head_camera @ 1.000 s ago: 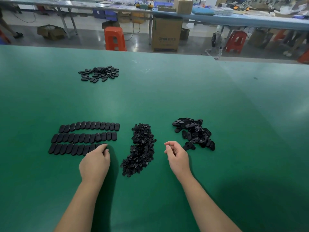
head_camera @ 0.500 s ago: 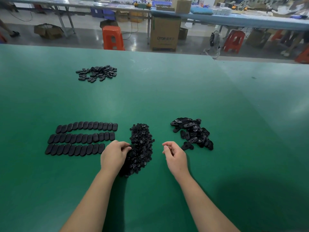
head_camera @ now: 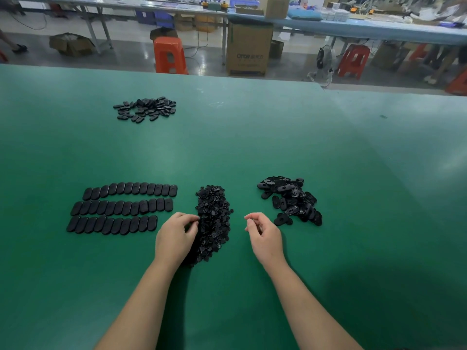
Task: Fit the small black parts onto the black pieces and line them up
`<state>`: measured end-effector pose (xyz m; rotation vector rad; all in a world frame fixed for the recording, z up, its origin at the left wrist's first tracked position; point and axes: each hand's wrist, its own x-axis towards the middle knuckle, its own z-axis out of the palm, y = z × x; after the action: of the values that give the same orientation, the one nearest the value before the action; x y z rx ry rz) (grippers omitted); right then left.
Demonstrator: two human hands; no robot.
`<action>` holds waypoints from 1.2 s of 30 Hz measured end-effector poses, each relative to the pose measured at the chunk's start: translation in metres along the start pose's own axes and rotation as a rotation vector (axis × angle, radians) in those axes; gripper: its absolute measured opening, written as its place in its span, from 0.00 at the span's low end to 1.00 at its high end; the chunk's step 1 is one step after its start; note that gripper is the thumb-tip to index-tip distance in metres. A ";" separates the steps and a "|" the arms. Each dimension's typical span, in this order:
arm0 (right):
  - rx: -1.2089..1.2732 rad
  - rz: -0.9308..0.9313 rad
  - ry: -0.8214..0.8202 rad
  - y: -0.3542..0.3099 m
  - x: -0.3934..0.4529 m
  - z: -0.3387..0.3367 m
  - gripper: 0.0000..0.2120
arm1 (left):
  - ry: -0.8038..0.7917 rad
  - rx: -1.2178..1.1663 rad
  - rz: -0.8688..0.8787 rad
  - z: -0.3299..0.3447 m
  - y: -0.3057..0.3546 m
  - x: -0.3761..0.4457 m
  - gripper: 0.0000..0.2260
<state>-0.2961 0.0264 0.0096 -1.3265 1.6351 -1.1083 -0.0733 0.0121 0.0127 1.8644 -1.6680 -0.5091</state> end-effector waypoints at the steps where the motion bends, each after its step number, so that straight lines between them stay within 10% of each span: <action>1: 0.007 -0.002 0.000 0.000 0.000 0.000 0.10 | 0.002 -0.015 -0.001 0.000 0.000 0.000 0.08; 21: -0.008 0.063 -0.155 -0.003 0.011 -0.018 0.08 | 0.163 -0.246 -0.088 0.005 -0.003 -0.002 0.06; 29: -0.850 -0.099 -0.034 0.017 0.034 -0.091 0.15 | 0.147 -0.300 -0.131 0.008 -0.003 -0.002 0.05; 36: -0.940 -0.066 -0.022 0.025 0.038 -0.107 0.14 | 0.128 -0.265 -0.126 0.008 -0.005 -0.001 0.06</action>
<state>-0.4102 0.0090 0.0225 -1.9454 2.2112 -0.3050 -0.0748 0.0123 0.0032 1.7730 -1.3364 -0.6169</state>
